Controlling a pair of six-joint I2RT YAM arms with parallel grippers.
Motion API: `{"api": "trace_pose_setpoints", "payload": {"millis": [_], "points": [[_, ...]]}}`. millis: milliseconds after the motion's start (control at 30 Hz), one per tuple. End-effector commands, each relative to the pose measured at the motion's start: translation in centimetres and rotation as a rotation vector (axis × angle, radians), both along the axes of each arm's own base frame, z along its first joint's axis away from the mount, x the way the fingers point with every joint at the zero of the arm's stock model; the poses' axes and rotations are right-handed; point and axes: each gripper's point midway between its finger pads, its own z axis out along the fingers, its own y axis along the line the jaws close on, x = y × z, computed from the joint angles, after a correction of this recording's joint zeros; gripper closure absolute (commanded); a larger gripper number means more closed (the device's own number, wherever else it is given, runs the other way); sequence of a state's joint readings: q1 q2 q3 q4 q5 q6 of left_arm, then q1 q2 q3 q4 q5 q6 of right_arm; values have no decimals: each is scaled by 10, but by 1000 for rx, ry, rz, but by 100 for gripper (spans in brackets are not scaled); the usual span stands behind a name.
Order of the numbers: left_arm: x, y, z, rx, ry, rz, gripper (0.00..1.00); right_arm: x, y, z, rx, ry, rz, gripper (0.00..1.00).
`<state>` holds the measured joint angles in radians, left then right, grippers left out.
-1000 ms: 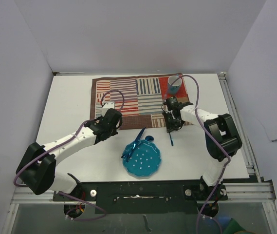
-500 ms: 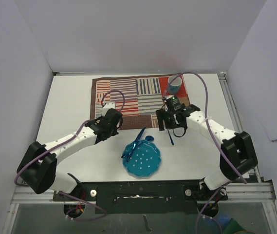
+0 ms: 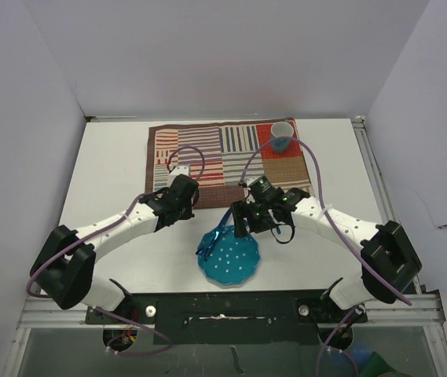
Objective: Set the dinner table for one person
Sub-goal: Place the fork at the center of the board, then pick up the utensils from the center of the board.
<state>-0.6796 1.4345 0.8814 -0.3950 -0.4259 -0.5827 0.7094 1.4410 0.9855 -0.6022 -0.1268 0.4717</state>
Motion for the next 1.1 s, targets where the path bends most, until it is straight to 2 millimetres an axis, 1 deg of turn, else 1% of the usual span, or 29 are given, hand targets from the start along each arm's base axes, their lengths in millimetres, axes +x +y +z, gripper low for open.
{"api": "trace_pose_setpoints", "payload": {"millis": [0,100,133,167,267,400,567,733,867,1033,1067], "points": [[12,-37,36,-167,-73,-96,87,3,23,5,83,-8,10,28],[-2,-56,36,-258,-18,-167,86,9,18,3,43,-23,0,28],[-8,-62,35,-287,2,-193,84,10,16,2,27,-27,-3,28],[-14,-68,34,-313,24,-220,80,13,14,2,12,-33,-8,28],[-35,-81,29,-355,79,-283,74,18,11,6,-7,-50,-13,28],[-58,-87,18,-392,137,-349,72,27,9,15,4,-70,-21,27],[-89,-87,5,-404,223,-430,71,33,4,20,1,-80,-29,27],[-100,-85,-1,-365,225,-499,70,36,-2,21,2,-77,-39,27],[-105,-100,1,-376,219,-570,70,35,-4,19,2,-71,-41,27],[-102,-109,-8,-309,225,-596,69,35,-2,19,12,-68,-35,27],[-100,-110,-14,-286,234,-595,69,35,-2,19,14,-68,-33,27]]}}
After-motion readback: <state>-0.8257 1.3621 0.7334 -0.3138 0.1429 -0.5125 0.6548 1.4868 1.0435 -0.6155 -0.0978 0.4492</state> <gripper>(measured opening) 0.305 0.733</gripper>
